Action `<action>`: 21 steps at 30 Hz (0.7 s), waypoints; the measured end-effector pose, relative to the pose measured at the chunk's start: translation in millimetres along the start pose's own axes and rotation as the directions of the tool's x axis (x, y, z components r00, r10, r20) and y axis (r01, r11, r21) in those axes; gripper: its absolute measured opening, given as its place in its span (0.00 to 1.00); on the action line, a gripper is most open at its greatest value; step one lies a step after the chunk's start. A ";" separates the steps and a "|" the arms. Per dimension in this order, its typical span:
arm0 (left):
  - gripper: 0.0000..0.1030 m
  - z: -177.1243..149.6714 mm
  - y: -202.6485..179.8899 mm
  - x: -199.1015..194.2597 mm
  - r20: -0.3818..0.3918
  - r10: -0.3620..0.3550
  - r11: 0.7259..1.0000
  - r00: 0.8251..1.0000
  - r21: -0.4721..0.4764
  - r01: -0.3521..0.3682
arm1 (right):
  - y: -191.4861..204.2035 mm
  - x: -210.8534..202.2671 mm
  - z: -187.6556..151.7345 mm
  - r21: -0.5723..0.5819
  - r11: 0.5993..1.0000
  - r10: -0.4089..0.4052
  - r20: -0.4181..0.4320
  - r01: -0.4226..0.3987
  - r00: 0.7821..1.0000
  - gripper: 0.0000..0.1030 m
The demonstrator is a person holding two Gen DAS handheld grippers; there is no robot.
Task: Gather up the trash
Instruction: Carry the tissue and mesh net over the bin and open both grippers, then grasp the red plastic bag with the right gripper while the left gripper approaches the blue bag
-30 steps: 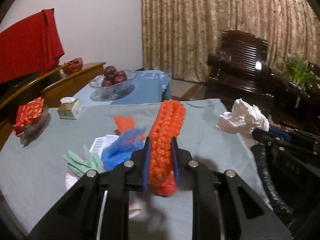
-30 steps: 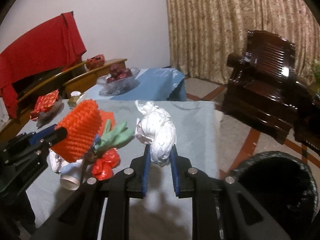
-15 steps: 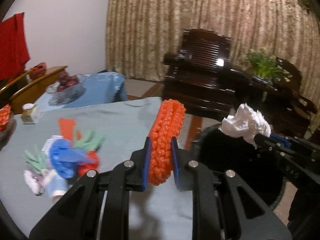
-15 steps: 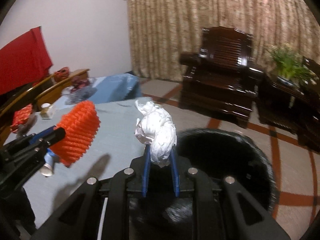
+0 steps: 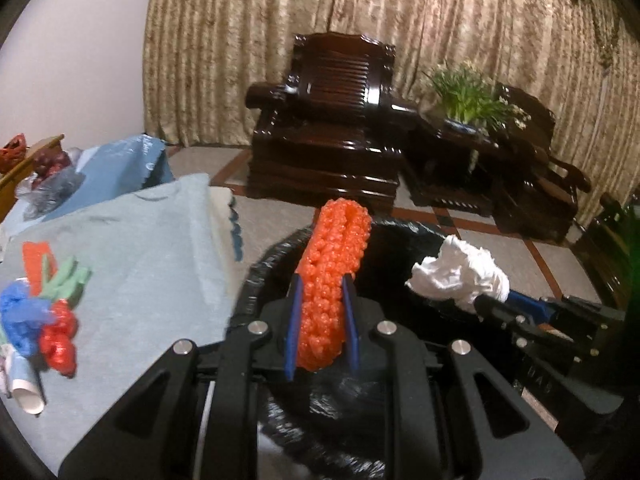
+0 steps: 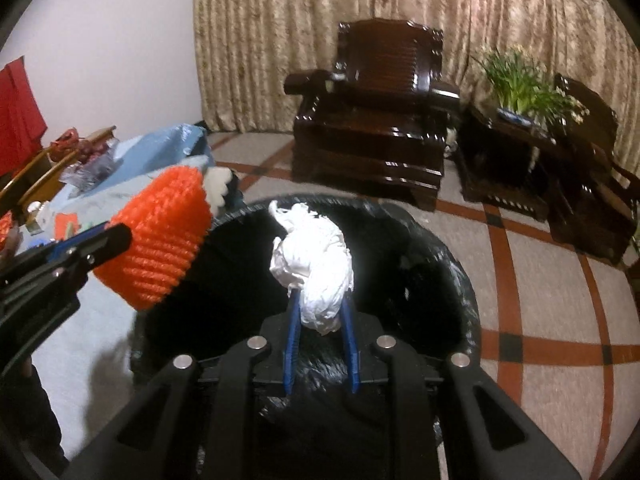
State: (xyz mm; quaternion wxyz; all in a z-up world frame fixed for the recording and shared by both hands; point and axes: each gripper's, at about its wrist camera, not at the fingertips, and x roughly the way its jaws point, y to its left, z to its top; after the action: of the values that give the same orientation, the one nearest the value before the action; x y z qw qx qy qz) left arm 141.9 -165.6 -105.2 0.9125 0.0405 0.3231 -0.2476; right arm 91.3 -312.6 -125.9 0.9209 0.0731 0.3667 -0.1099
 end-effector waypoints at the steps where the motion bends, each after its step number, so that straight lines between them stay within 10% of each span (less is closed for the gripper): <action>1: 0.19 0.0 -3.0 7.1 -0.012 -0.008 1.000 1.000 0.008 0.009 | -3.5 0.5 -2.0 0.000 1.000 -0.003 -0.005 0.003 1.000 0.23; 10: 0.59 -0.4 0.5 10.0 -0.017 -0.025 1.000 1.000 -0.014 0.024 | -19.8 -1.5 -8.8 0.030 0.999 -0.039 -0.001 0.039 0.999 0.54; 15: 0.80 1.9 23.9 -20.7 0.053 0.061 0.998 0.997 -0.011 -0.061 | -6.2 -13.4 -0.2 0.019 1.000 -0.023 0.050 0.022 0.998 0.83; 21: 0.87 -1.4 78.6 -69.9 0.102 0.191 0.980 0.976 -0.072 -0.184 | 40.7 -24.2 12.5 -0.028 0.997 0.077 0.092 -0.075 0.993 0.90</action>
State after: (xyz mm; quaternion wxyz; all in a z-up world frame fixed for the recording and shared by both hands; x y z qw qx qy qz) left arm 131.9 -66.8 -70.4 0.9489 0.0290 0.2752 -0.1520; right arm 92.8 -272.4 -98.1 0.9413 0.0706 0.3218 -0.0733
